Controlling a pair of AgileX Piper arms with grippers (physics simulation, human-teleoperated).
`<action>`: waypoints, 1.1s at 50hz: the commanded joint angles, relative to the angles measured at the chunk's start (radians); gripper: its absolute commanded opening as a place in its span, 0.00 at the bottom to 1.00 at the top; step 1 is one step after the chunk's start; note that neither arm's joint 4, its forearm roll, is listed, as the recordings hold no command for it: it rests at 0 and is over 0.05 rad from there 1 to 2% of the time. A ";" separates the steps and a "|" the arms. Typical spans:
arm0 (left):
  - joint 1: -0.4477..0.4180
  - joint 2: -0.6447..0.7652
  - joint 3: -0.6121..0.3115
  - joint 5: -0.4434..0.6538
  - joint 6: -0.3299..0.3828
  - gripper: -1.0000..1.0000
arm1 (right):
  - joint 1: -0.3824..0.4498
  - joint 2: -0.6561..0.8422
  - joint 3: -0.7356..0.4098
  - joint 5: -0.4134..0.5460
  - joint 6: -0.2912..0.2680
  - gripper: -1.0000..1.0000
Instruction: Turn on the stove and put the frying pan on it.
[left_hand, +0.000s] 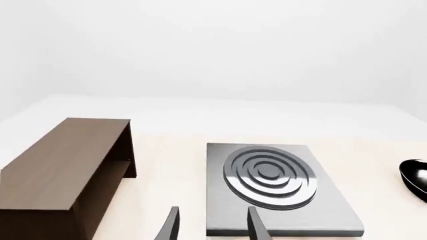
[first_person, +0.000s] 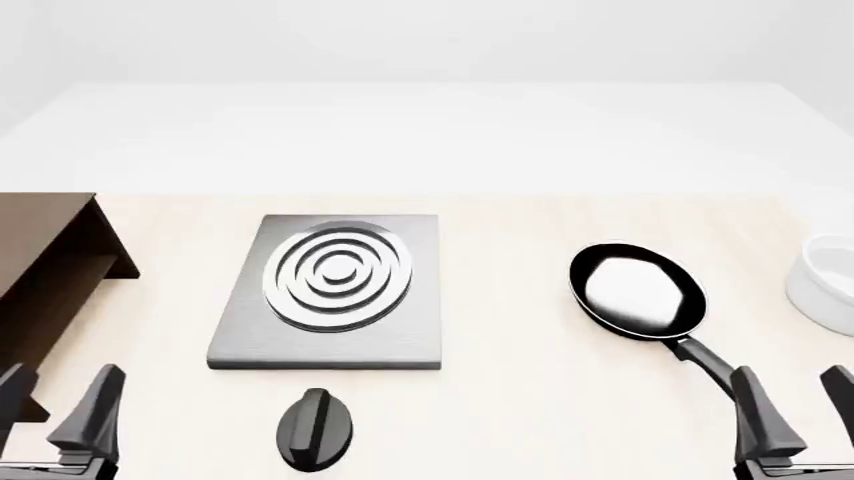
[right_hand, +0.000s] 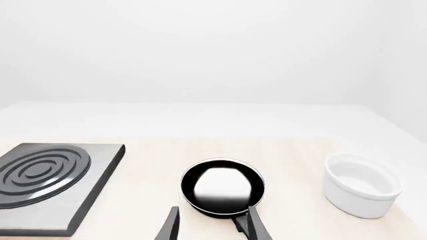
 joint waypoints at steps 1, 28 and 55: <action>-0.061 0.007 -0.086 0.128 -0.024 1.00 | 0.004 -0.001 0.000 0.003 -0.004 1.00; -0.346 0.054 -0.349 0.606 -0.052 1.00 | 0.006 0.014 0.002 -0.001 0.009 1.00; -0.583 0.345 -0.188 0.378 -0.095 1.00 | 0.007 0.021 0.002 -0.001 -0.005 1.00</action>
